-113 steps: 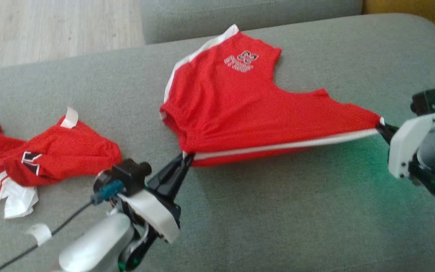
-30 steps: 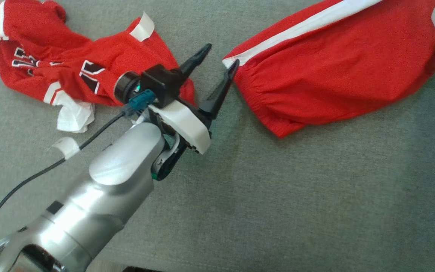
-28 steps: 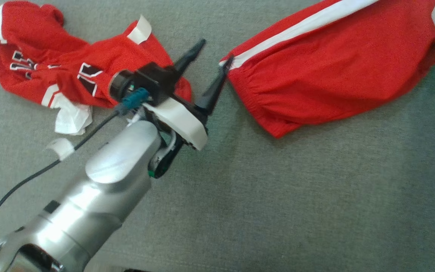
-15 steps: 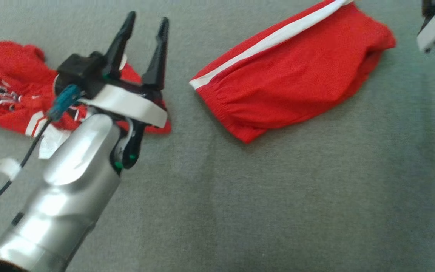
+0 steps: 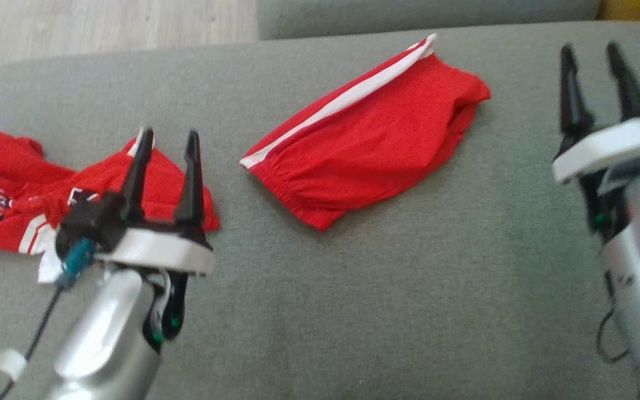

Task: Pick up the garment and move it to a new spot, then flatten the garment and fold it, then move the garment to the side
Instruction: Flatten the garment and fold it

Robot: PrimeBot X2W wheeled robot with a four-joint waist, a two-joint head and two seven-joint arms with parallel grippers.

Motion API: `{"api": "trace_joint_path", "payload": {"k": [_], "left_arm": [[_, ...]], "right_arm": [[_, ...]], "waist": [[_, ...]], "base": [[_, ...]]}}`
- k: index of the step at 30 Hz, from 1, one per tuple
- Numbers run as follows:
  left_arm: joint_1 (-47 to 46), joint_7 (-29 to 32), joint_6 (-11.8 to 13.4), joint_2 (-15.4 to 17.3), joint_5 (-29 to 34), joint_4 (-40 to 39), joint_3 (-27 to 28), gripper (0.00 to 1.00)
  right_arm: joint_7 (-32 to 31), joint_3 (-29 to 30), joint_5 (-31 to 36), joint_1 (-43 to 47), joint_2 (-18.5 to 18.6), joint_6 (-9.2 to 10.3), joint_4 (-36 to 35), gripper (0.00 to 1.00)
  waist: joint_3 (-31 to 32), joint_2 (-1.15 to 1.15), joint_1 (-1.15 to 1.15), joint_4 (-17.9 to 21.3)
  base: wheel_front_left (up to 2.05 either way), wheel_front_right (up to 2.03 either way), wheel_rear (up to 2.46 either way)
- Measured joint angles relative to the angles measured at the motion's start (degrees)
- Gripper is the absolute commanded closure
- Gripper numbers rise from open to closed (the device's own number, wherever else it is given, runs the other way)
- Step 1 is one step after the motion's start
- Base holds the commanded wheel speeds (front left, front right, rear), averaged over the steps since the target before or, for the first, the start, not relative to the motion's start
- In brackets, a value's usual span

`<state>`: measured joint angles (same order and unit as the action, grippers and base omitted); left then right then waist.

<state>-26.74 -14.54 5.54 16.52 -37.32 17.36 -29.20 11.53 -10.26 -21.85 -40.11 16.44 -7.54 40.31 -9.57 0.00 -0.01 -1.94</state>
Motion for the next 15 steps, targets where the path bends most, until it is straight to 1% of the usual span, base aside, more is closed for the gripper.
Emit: {"api": "trace_joint_path", "payload": {"k": [6,11,13,15], "left_arm": [[7.38,0.0,-0.37,-2.29,4.3,-0.89,2.34,0.0],[12.21,0.0,-1.09,-4.13,7.93,-0.48,3.5,0.0],[14.45,0.0,-1.74,-5.7,9.24,-0.47,5.31,0.0],[15.39,0.0,-2.31,-6.34,10.4,-0.47,6.21,0.0]], "right_arm": [[0.15,6.64,3.46,10.88,-6.22,0.0,-6.91,0.0],[-1.01,9.6,7.8,19.79,-10.65,0.0,-12.27,0.0],[-1.91,10.16,9.68,24.71,-12.16,0.0,-14.24,0.0],[-2.48,10.42,9.83,27.06,-12.76,0.0,-15.17,0.0]], "waist": [[3.16,0.0,0.0,1.44],[4.92,0.0,0.0,1.68],[5.61,0.0,0.0,1.62],[5.73,0.0,0.0,1.54]], "base": [[0.0,0.0,0.0],[0.0,0.0,0.0],[0.0,0.0,0.0],[0.0,0.0,0.0]]}}
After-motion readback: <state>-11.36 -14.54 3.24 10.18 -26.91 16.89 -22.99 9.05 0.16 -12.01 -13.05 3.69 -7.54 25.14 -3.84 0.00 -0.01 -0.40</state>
